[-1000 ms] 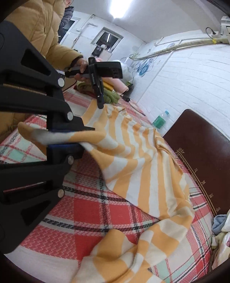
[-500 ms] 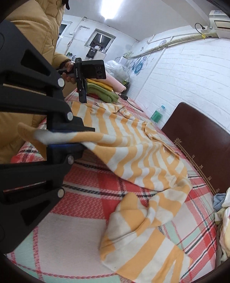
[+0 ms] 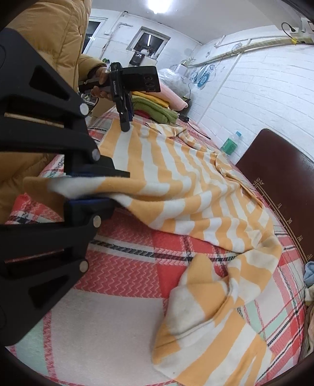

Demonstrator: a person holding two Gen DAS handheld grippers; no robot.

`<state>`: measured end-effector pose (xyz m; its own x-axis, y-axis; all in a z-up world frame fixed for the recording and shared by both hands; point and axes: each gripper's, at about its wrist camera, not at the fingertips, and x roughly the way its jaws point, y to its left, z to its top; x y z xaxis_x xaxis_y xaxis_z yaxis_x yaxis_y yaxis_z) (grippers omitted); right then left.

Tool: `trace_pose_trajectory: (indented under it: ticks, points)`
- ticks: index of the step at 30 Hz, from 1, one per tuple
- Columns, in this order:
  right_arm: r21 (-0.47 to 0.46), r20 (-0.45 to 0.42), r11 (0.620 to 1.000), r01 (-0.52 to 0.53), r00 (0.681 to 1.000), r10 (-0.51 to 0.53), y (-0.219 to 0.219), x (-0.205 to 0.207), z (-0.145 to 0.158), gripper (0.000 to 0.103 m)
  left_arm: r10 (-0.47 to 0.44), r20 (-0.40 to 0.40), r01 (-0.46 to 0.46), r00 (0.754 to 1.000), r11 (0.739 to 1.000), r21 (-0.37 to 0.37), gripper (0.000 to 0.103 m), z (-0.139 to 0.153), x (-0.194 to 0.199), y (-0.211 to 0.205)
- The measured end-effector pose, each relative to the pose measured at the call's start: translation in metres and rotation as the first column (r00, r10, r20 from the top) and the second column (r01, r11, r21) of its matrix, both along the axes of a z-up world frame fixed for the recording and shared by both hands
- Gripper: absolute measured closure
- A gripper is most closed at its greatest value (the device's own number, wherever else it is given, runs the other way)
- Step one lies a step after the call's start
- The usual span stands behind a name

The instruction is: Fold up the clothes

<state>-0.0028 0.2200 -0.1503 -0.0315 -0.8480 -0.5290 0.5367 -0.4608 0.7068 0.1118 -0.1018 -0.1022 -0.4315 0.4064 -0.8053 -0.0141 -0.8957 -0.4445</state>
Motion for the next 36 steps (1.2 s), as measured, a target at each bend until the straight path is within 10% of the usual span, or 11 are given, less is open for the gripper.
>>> trace_pose_trajectory:
  ticks: [6,12,16,19,26,36]
  points:
    - [-0.059,-0.025,0.998,-0.035,0.999,0.034,0.006,0.008,0.015,0.09,0.021,-0.056,-0.014,0.998,0.992,0.125,0.095,0.025,0.019,-0.01]
    - [-0.04,-0.055,0.998,-0.045,0.998,0.042,0.007,0.01,0.026,0.091,0.002,-0.058,0.004,0.998,0.996,0.089,0.09,0.031,0.028,-0.014]
    - [0.07,-0.031,0.997,0.025,0.999,-0.023,0.012,0.001,0.012,0.081,0.02,-0.024,-0.018,1.0,0.998,0.067,0.05,0.011,0.026,-0.013]
    - [0.18,-0.081,0.981,0.074,0.995,-0.06,0.016,-0.001,0.011,0.034,0.027,-0.008,-0.027,1.0,0.999,0.022,0.046,0.006,0.024,-0.013]
    - [0.147,-0.25,0.978,0.146,0.963,-0.106,0.028,-0.019,0.05,0.034,0.02,-0.131,-0.039,0.991,0.988,-0.148,0.03,0.04,0.012,-0.02]
    - [0.219,-0.33,0.952,0.216,0.934,-0.136,0.0,-0.107,0.055,0.034,-0.065,-0.22,-0.035,0.973,0.906,-0.421,0.026,0.059,-0.081,-0.028]
